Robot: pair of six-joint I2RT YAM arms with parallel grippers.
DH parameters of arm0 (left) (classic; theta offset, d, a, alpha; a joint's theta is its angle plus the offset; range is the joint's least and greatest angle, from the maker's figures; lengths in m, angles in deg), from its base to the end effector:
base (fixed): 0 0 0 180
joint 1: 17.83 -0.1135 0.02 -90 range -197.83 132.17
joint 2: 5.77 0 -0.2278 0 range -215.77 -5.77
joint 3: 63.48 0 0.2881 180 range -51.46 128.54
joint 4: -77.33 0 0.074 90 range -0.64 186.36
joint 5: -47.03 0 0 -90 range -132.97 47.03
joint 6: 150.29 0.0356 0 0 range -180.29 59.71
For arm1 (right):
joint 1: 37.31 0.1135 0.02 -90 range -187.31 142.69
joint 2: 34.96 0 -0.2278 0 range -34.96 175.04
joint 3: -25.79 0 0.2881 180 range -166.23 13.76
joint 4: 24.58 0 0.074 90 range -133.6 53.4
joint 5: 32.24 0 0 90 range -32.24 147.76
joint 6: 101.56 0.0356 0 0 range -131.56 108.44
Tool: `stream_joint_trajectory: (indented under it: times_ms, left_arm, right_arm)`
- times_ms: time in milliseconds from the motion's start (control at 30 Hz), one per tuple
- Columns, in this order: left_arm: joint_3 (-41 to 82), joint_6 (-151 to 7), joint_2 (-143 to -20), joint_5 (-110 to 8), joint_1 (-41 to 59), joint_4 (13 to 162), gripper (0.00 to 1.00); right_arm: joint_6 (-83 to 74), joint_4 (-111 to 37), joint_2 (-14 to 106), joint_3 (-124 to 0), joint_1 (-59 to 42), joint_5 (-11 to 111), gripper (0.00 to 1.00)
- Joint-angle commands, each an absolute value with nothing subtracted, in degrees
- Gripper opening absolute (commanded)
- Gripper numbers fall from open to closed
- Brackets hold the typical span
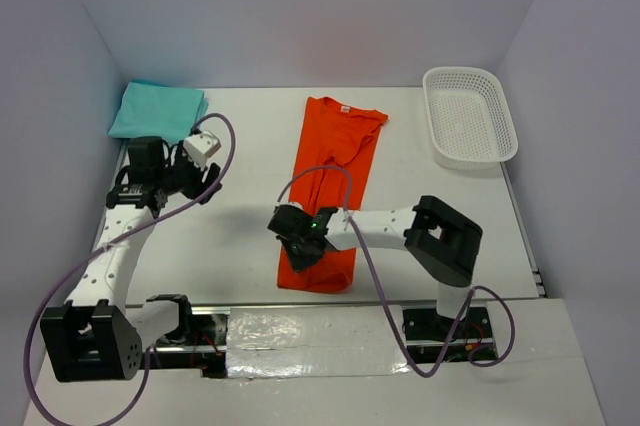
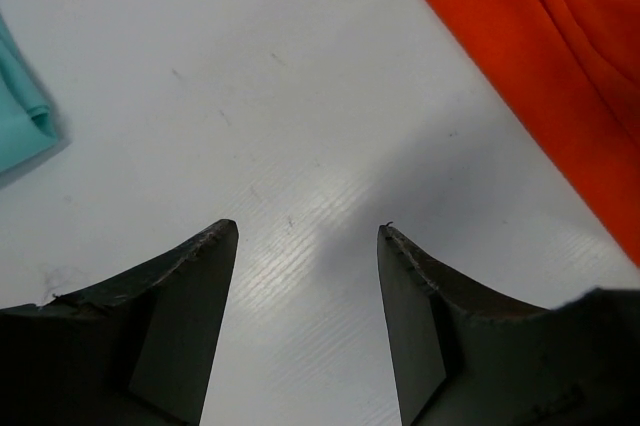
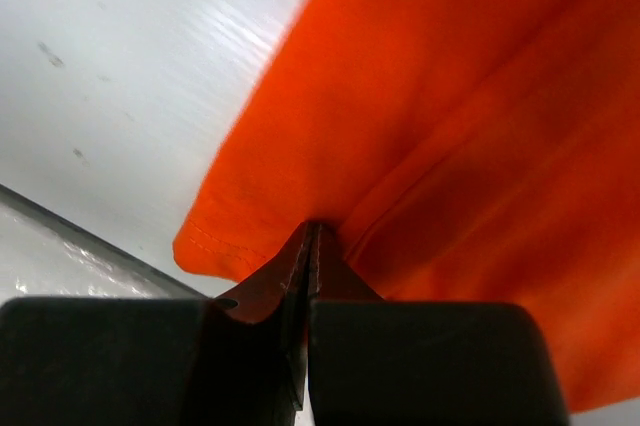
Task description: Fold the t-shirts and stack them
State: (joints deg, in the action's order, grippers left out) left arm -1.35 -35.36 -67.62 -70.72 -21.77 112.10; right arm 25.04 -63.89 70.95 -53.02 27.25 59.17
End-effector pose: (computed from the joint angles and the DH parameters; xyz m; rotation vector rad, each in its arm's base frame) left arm 0.2880 0.0032 0.2560 0.6466 2.0019 -0.2254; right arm 0.1652 0.3453 0.1009 -0.6765 2.7473 0.4343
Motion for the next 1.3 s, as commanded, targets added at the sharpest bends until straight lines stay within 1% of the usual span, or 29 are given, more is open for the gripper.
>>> stream_joint_trajectory:
  times_ms: [0,133,300,333,400,433,500,533,667,833,933,967,1000,1067,1100,1167,1200,1233,1267]
  left_arm:
    - [1.54,-29.81,-68.79,-75.49,-18.98,115.27,0.7]
    - [2.68,-19.28,-69.23,-77.42,-11.53,121.78,0.7]
    - [2.68,-5.82,-69.23,-77.16,-2.46,130.04,0.69]
    - [2.42,-1.62,-69.23,-76.12,1.12,131.96,0.69]
    - [1.63,1.31,-69.41,-73.66,5.61,132.95,0.69]
    - [1.45,4.19,-69.49,-70.86,10.51,133.39,0.69]
    - [0.05,7.11,-69.5,-68.38,15.55,134.27,0.69]
    - [-0.65,9.73,-69.41,-67.41,19.66,134.09,0.69]
    - [-5.03,16.69,-68.18,-69.5,25.23,133.22,0.71]
    - [-11.37,22.23,-70.28,-69.51,30.68,122.25,0.73]
    - [-14.97,20.84,-72.92,-68.9,34.28,112.41,0.75]
    - [-15.16,19.61,-73.53,-68.9,35.16,110.12,0.75]
    - [-15.33,17.43,-73.8,-68.64,36.65,106.44,0.75]
    - [-15.77,17.4,-74.32,-68.9,37.71,104.74,0.76]
    - [-16.12,18.62,-74.68,-69.16,38.5,103.87,0.76]
    - [-17.44,20.65,-76.43,-68.99,39.12,103.25,0.78]
    - [-18.75,22.92,-77.13,-69.33,39.3,101.5,0.78]
    - [-19.55,23.99,-77.84,-69.16,39.3,100.27,0.79]
    - [-20.16,26.08,-79.24,-68.9,39.39,99.21,0.8]
  right_arm:
    - [30.52,-63.25,63.32,-47.51,27.12,60.31,0.0]
    - [35.18,-60.78,58.3,-39.34,27.12,58.64,0.0]
    - [39.76,-61.04,52.77,-35.9,27.12,58.55,0.0]
    - [40.99,-61.38,51.8,-34.5,27.03,58.89,0.0]
    - [44.42,-62.09,48.55,-31.35,26.59,59.6,0.0]
    - [45.64,-62.18,47.67,-29.93,26.16,59.43,0.0]
    - [48.64,-62.35,45.47,-26.77,24.14,58.9,0.0]
    - [49.43,-62.53,44.76,-23.71,23.35,58.72,0.0]
    - [51.89,-64.72,37.22,-19.02,21.58,60.12,0.0]
    - [52.86,-66.75,30.45,-17.44,18.69,60.3,0.0]
    - [51.82,-65.0,25.45,-16.91,17.98,59.43,0.01]
    - [51.63,-65.43,24.38,-17.17,18.06,59.08,0.04]
    - [51.72,-66.39,23.15,-18.13,17.98,59.16,0.13]
    - [52.24,-70.08,19.46,-18.93,17.8,60.21,0.26]
    - [53.12,-71.31,16.75,-18.67,17.54,60.3,0.36]
    - [54.09,-73.95,14.71,-15.79,13.6,58.82,0.44]
    - [54.01,-73.87,13.05,-14.2,12.02,56.11,0.52]
    - [54.44,-73.0,12.42,-12.79,10.44,55.3,0.55]
    - [54.71,-71.77,11.81,-9.99,10.07,53.82,0.6]
